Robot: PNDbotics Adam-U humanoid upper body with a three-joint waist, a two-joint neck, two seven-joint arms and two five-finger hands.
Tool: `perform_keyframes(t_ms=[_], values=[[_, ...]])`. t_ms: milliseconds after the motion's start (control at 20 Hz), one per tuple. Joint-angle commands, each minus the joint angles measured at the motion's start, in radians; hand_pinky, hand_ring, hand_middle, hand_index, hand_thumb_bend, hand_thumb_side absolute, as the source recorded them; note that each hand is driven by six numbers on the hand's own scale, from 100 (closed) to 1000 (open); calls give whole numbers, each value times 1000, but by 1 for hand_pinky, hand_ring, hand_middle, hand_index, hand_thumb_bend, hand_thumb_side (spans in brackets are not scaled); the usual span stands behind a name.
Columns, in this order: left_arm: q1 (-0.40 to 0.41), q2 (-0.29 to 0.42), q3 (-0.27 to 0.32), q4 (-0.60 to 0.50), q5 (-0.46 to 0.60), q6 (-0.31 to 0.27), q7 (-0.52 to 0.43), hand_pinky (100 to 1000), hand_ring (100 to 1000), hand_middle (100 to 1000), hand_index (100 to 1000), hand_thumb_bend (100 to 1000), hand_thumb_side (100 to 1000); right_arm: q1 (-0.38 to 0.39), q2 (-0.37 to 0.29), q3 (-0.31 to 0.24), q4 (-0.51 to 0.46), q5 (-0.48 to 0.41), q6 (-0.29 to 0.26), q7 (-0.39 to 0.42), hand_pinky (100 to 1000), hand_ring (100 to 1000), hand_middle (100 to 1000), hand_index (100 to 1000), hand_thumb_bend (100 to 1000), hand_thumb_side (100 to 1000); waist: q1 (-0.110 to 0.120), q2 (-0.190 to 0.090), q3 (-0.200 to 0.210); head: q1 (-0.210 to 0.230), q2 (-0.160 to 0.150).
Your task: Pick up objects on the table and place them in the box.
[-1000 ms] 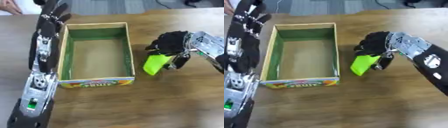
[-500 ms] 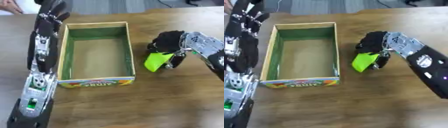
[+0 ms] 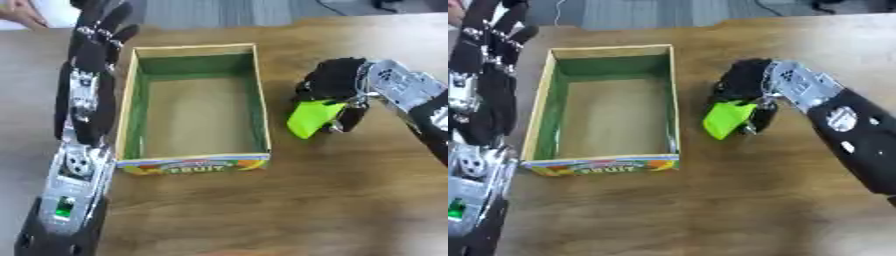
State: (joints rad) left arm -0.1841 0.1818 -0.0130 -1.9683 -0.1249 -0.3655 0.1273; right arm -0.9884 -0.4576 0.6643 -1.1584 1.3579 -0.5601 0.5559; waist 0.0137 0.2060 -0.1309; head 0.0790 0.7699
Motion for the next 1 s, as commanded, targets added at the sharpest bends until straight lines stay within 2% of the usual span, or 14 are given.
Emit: perform_keyframes(t_ms=[50, 150, 200, 350, 450, 800, 1000], values=[[-10, -2, 6, -18, -7, 0, 4, 854, 938, 973, 1000, 100, 1000, 24, 27, 6, 5, -12, -345, 343, 296, 466, 485, 617, 175, 471, 7, 3, 8, -12, 0], [-11, -3, 6, -18, -7, 0, 4, 854, 938, 973, 1000, 100, 1000, 24, 28, 4, -23, -53, -335, 316, 140, 364, 402, 528, 178, 453, 8, 5, 9, -12, 0], [-12, -3, 6, -18, -7, 0, 3, 854, 938, 971, 1000, 100, 1000, 25, 27, 6, -34, -70, -329, 300, 100, 317, 367, 490, 166, 474, 8, 6, 10, -12, 0], [-12, -3, 5, -18, -6, 0, 3, 853, 938, 969, 1000, 100, 1000, 24, 26, 15, -55, -101, -319, 261, 100, 216, 280, 392, 177, 455, 8, 7, 14, -13, 0], [-13, -3, 5, -18, -6, 0, 3, 853, 938, 968, 1000, 100, 1000, 22, 23, 21, -62, -108, -319, 246, 100, 180, 248, 353, 176, 457, 7, 7, 16, -13, 0], [-12, -3, 5, -18, -5, 0, 3, 853, 938, 966, 1000, 100, 1000, 7, 3, 27, -85, -117, -315, 225, 100, 167, 235, 330, 164, 402, 7, 7, 18, -10, 0], [-7, 1, 6, -17, -5, 0, 3, 853, 938, 965, 1000, 100, 1000, -35, -45, 33, -140, -159, -310, 244, 100, 181, 247, 333, 176, 404, 5, -2, 14, -4, 0]])
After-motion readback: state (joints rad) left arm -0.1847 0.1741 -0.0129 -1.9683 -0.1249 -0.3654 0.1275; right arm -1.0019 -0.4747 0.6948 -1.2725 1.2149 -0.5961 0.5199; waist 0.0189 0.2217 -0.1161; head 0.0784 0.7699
